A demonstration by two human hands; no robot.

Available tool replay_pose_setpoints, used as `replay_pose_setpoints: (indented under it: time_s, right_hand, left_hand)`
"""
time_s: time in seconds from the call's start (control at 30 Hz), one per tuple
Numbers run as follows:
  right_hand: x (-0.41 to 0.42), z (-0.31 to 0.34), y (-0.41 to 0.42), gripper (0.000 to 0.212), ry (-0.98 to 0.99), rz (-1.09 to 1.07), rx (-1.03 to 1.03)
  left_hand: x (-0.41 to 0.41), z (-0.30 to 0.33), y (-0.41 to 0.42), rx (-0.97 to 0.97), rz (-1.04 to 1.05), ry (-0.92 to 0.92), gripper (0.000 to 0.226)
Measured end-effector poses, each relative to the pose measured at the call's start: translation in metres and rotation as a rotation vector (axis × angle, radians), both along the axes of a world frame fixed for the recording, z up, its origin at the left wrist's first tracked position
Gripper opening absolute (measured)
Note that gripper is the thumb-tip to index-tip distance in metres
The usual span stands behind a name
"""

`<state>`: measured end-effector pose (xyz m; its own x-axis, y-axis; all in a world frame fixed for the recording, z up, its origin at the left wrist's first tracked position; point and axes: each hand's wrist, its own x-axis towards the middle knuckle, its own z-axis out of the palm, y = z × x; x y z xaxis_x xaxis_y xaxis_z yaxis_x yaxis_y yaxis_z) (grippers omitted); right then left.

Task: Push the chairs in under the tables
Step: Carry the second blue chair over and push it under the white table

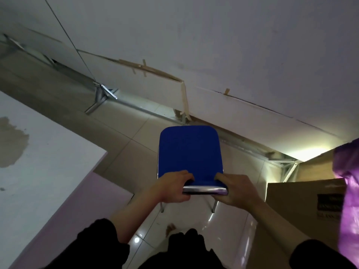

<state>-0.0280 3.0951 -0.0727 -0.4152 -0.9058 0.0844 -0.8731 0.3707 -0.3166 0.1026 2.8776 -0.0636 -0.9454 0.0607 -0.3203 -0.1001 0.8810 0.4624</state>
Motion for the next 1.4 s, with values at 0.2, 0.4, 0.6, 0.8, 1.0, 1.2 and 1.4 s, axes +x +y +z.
replay_pose_setpoints:
  time_s: [0.2,0.4,0.6,0.8,1.0,1.2,1.4]
  right_hand:
    - [-0.013,-0.008,-0.003,0.031,0.023,0.083,-0.015]
    - [-0.041,-0.012,-0.008,0.032,0.073,0.195,-0.042]
    - [-0.081,-0.008,-0.012,0.031,0.029,0.351,-0.012]
    - [-0.132,-0.006,-0.001,0.03,0.031,0.529,-0.012]
    - [-0.169,-0.013,-0.001,0.025,0.062,0.69,-0.047]
    - [-0.194,-0.016,-0.041,0.027,0.081,0.811,-0.091]
    - [-0.228,-0.017,-0.102,0.032,0.113,0.87,-0.137]
  left_hand:
    - [-0.007,0.003,-0.005,0.036,0.006,-0.086,0.053]
    - [-0.025,0.006,0.002,-0.063,0.111,-0.173,0.056]
    - [-0.046,0.018,0.025,-0.085,0.27,-0.236,0.06]
    - [-0.065,0.02,0.07,-0.028,0.437,-0.249,0.061]
    - [-0.083,0.007,0.098,-0.041,0.566,-0.193,0.057]
    - [-0.092,0.006,0.09,-0.018,0.69,-0.195,0.062]
    - [-0.112,0.002,0.056,-0.084,0.821,-0.087,0.041]
